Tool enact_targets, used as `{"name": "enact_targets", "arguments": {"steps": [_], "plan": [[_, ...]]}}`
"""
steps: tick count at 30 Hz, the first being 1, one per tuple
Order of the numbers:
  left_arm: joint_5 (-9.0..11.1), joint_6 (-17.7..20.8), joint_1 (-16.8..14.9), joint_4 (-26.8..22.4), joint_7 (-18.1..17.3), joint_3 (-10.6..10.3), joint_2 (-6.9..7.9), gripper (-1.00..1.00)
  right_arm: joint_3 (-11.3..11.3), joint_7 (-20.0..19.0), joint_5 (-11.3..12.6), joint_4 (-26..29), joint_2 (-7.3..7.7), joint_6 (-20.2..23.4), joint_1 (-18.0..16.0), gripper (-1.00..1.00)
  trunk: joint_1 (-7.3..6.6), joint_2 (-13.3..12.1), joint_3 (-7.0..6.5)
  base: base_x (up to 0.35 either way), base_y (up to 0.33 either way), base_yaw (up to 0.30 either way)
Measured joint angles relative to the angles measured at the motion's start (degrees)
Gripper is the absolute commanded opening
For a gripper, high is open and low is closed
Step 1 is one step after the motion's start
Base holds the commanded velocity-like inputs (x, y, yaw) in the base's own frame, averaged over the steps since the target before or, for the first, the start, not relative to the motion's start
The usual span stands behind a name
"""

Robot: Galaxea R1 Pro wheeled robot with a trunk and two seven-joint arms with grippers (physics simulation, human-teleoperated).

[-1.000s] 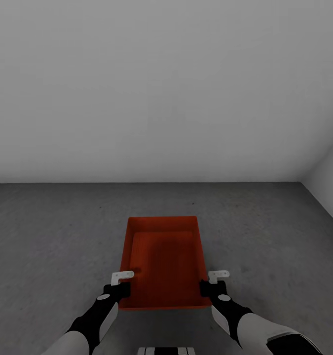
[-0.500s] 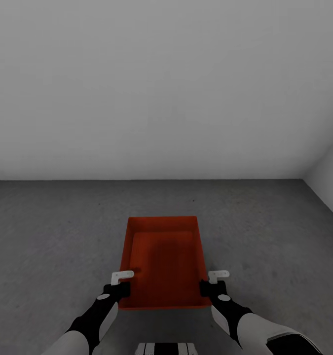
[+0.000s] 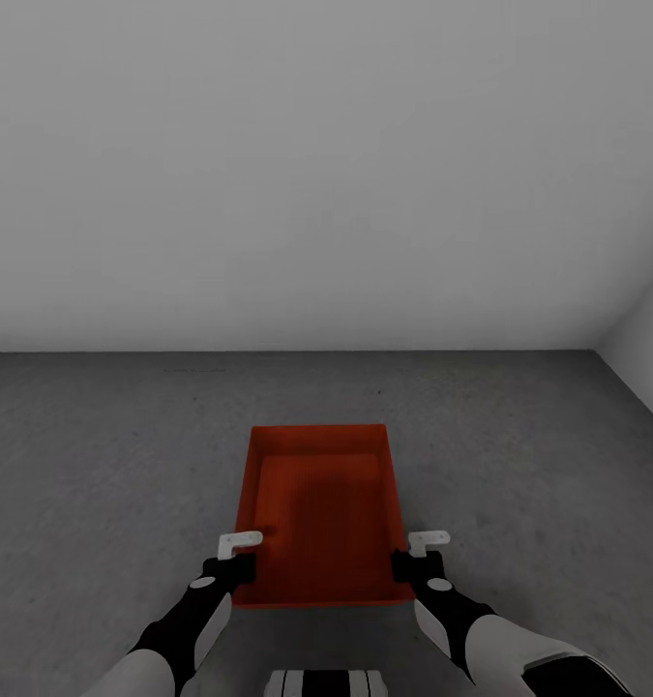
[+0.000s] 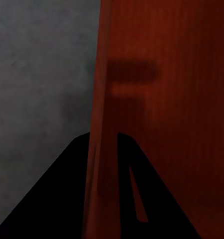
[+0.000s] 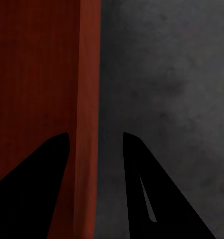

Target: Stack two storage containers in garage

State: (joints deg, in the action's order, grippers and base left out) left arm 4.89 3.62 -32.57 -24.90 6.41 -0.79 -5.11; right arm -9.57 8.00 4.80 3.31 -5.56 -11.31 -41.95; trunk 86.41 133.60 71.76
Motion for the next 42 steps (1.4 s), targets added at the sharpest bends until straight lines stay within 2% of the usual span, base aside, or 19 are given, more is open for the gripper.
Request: {"name": "enact_targets", "arguments": {"steps": [30, 31, 32, 33, 42], "plan": [[0.3, -0.6, 0.0, 0.4, -0.1, 0.0, 0.06, -1.0, -0.5, 0.1, 0.3, -0.1, -0.04, -0.2, 0.0, -1.0, 0.0, 0.0, 0.0, 0.0, 0.0, 0.0], [0.3, -0.6, 0.0, 0.5, -0.1, 0.0, 0.06, 1.0, -0.5, 0.1, 0.4, -0.1, -0.04, -0.1, 0.0, 1.0, 0.0, 0.0, 0.0, 0.0, 0.0, 0.0], [0.9, -0.5, 0.0, 0.4, 3.3, 1.0, 0.0, 1.0, 1.8, -0.2, 0.0, -0.1, -0.25, 0.1, 0.1, 1.0, 0.0, 0.0, 0.0, 0.0, 0.0, 0.0], [0.8, -0.3, 0.0, 0.5, 3.7, 1.2, 0.0, 1.0, 2.4, -0.1, 0.1, -0.1, -0.24, 0.1, 0.1, 1.0, 0.0, 0.0, 0.0, 0.0, 0.0, 0.0], [0.6, -0.2, 0.0, 0.4, 3.6, 1.2, 0.03, 1.0, 2.4, -0.1, 0.1, -0.1, -0.23, 0.1, 0.1, 1.0, 0.0, 0.0, 0.0, 0.0, 0.0, 0.0]]}}
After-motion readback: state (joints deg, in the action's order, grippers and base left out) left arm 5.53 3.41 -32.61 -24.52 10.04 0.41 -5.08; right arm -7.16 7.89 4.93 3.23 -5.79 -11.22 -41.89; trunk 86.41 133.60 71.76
